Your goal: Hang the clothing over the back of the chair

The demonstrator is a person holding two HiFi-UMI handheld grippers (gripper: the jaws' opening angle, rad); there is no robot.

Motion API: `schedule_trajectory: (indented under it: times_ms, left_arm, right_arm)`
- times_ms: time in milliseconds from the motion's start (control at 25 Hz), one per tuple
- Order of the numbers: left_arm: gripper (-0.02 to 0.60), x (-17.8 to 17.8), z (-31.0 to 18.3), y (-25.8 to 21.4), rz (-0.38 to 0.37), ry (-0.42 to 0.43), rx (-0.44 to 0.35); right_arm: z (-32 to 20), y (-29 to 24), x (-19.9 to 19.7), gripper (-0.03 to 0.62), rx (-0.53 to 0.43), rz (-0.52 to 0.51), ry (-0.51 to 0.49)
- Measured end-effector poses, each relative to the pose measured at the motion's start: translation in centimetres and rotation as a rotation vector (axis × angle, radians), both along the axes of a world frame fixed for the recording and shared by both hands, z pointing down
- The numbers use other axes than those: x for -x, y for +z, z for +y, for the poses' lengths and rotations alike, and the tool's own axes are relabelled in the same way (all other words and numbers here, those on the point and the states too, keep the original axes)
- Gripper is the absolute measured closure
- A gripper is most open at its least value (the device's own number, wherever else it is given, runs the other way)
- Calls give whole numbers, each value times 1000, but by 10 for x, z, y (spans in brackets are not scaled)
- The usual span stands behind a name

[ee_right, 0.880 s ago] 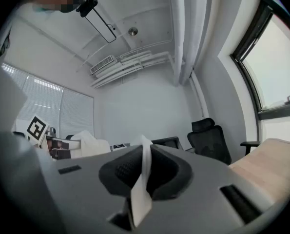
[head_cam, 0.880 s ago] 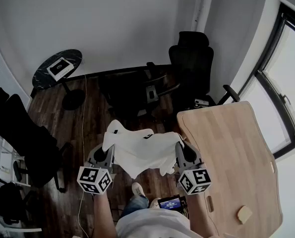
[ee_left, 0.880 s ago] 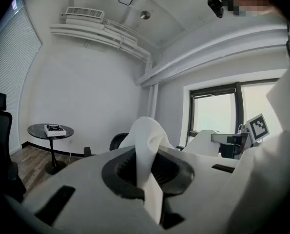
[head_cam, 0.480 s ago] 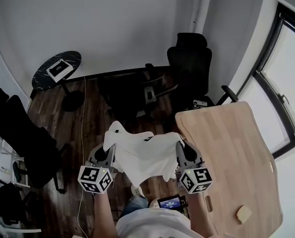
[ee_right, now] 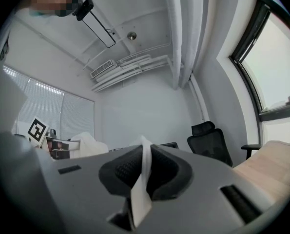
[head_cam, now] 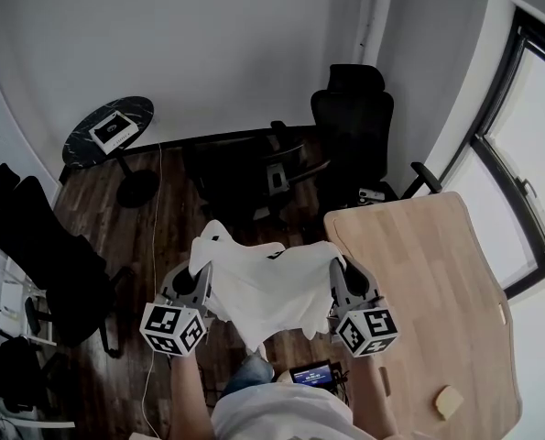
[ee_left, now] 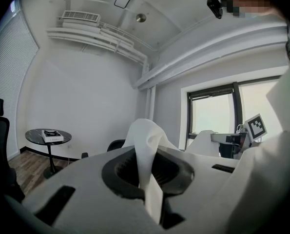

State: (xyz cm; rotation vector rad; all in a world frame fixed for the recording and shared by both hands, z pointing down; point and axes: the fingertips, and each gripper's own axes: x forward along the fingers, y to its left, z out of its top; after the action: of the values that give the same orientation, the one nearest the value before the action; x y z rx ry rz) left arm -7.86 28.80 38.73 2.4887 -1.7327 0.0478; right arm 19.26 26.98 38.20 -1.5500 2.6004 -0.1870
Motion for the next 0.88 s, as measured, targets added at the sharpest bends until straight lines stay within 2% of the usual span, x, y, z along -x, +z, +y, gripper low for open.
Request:
schedule_trajectory:
  times_ms: [200, 400, 600, 880]
  left_arm:
    - [542, 4, -26, -6, 4, -1, -19]
    - [543, 8, -74, -3, 12, 12, -31]
    - [543, 29, -150, 3, 42, 15, -32]
    - [543, 49, -258, 12, 62, 79, 1]
  right_arm:
    - [-24, -4, 3, 557, -10, -3, -5]
    - [-71, -3, 7, 557, -17, 3, -7]
    - [-144, -1, 19, 557, -16, 12, 0]
    - [-243, 12, 36, 557, 27, 11, 52]
